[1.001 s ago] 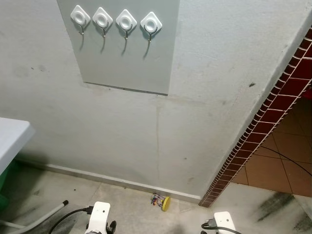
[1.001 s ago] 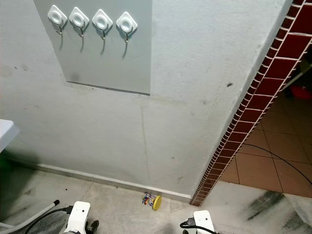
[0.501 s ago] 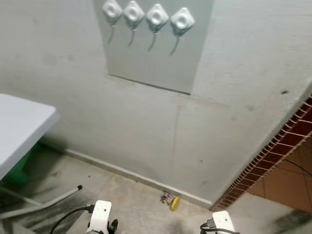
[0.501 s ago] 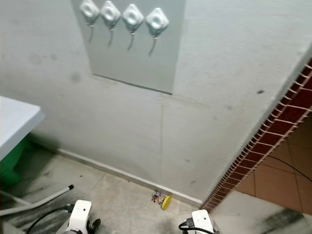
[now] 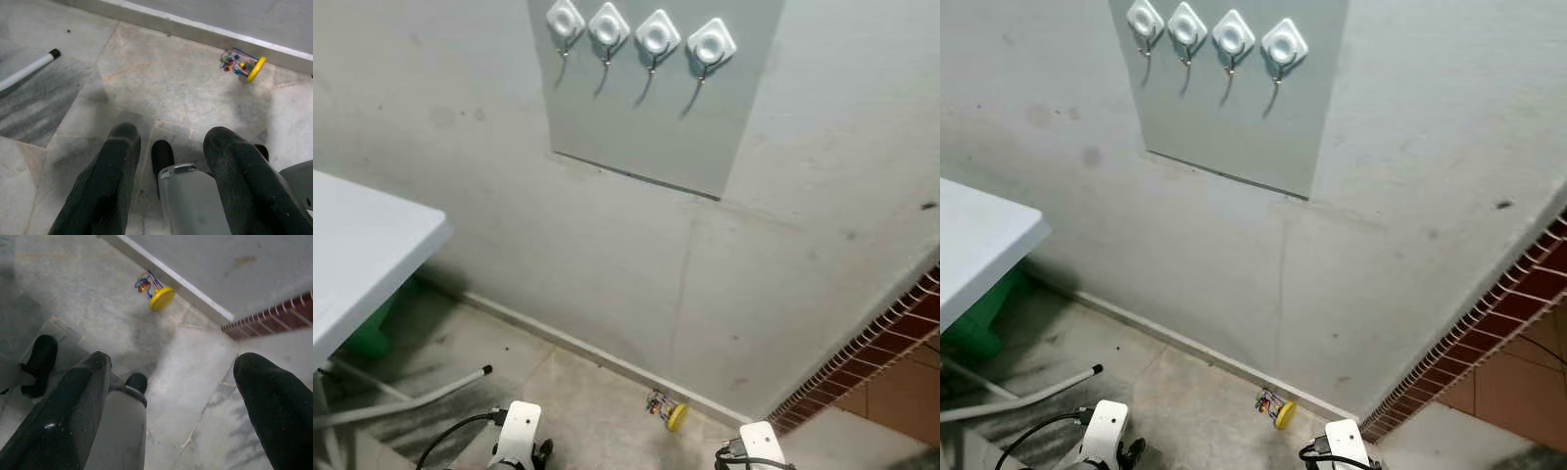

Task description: Hang keys on a hook

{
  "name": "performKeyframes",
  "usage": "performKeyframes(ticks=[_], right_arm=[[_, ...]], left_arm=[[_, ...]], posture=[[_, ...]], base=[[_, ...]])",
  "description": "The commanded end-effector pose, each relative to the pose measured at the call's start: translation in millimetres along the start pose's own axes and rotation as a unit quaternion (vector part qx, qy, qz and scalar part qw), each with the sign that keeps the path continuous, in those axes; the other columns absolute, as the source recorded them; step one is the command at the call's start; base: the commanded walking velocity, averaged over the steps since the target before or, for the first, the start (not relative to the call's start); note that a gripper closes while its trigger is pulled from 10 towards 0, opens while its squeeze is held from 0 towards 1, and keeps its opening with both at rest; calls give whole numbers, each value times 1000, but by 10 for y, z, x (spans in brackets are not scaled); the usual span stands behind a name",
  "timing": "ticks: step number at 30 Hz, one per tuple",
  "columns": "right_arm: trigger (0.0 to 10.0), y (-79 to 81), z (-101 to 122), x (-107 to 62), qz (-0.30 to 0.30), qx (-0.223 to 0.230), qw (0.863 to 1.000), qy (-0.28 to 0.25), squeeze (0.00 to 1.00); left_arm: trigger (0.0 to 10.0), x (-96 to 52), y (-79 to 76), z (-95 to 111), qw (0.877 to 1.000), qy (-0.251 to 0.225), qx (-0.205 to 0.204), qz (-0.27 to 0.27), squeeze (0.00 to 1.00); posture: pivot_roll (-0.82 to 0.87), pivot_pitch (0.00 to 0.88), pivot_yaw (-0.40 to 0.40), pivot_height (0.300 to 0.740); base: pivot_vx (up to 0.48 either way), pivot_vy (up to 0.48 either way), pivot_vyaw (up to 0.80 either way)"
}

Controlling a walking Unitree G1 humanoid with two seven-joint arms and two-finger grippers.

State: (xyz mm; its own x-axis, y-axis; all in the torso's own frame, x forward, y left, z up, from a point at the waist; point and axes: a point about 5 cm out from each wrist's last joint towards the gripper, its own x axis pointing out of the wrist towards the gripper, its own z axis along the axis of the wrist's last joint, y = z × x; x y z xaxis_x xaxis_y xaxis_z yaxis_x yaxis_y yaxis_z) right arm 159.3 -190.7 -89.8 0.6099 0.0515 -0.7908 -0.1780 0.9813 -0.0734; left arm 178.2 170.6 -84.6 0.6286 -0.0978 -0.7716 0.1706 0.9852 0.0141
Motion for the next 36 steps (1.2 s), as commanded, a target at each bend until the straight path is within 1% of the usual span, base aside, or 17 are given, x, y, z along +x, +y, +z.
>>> performKeyframes(ticks=[1, 9, 12, 13, 14, 16, 17, 18, 20, 21, 23, 24, 26, 29, 36], right_arm=[[10000, 24, 5, 3, 5, 3, 1000, -2, 0], [10000, 30, -3, 0, 7, 1, 1000, -2, 0], [10000, 29, -11, -3, 7, 4, 1000, -2, 0], [10000, 29, -11, -3, 7, 4, 1000, -2, 0], [10000, 30, -14, -4, 7, 7, 1000, -3, 0], [10000, 31, -16, -6, 9, 11, 1000, -4, 0], [10000, 28, -15, -6, 9, 14, 1000, -4, 0], [10000, 18, -13, -7, 6, 26, 1000, -6, 0], [10000, 13, -9, -7, 5, 32, 999, -8, 0], [10000, 11, -4, -7, 5, 34, 999, -10, 0], [10000, 9, -3, -7, 4, 33, 999, -10, 0], [10000, 6, -1, -6, 5, 13, 1000, -8, 0], [10000, 6, 1, -5, 6, -3, 1000, -7, 0], [10000, 0, 23, -4, 4, -1, 1000, -15, 0], [10000, -39, 76, 1, -2, 1, 1000, -28, 0]], left_arm=[[10000, -11, 25, -29, 1000, 5, 4, 5, 0], [10000, 18, -8, 71, 1000, -11, 6, -2, 0], [10000, 47, -40, 190, 999, -32, 3, -8, 0], [10000, 47, -40, 190, 999, -32, 3, -8, 0], [10000, 65, -75, 257, 999, -42, 4, -11, 0], [10000, 78, -101, 300, 999, -46, 2, -13, 0], [10000, 84, -110, 329, 999, -52, 5, -12, 0], [10000, 96, -129, 394, 998, -62, -1, -15, 0], [10000, 106, -139, 431, 998, -64, -8, -15, 0], [10000, 113, -154, 481, 997, -73, -2, -18, 0], [10000, 116, -165, 508, 997, -79, 2, -22, 0], [10000, 117, -179, 517, 996, -81, 5, -25, 0], [10000, 117, -184, 518, 996, -82, 6, -26, 0], [10000, 108, -169, 489, 996, -83, 3, -26, 0], [10000, 67, -125, 329, 997, -72, 0, -23, 0]], posture=[[-21, 2, -13, 740], [-15, 2, -15, 740], [-16, 6, -16, 740], [-16, 6, -16, 740], [-17, 8, -17, 740], [-18, 12, -16, 740], [-18, 12, -16, 740], [-21, 15, -18, 740], [-21, 15, -18, 740], [-21, 15, -18, 740], [-21, 15, -18, 740], [-19, 16, -19, 740], [-19, 16, -19, 740], [-20, 17, -20, 740], [-25, 28, -21, 740]], base=[[0, 0, 800], [0, 0, 800], [0, 0, 800], [0, 0, 800], [0, 0, 800], [0, 0, 800], [0, 0, 0], [0, 0, 0], [0, 0, 0], [0, 0, 0], [0, 0, 0], [0, 0, 0], [0, 0, 0], [0, 0, 533], [0, 0, 800]])
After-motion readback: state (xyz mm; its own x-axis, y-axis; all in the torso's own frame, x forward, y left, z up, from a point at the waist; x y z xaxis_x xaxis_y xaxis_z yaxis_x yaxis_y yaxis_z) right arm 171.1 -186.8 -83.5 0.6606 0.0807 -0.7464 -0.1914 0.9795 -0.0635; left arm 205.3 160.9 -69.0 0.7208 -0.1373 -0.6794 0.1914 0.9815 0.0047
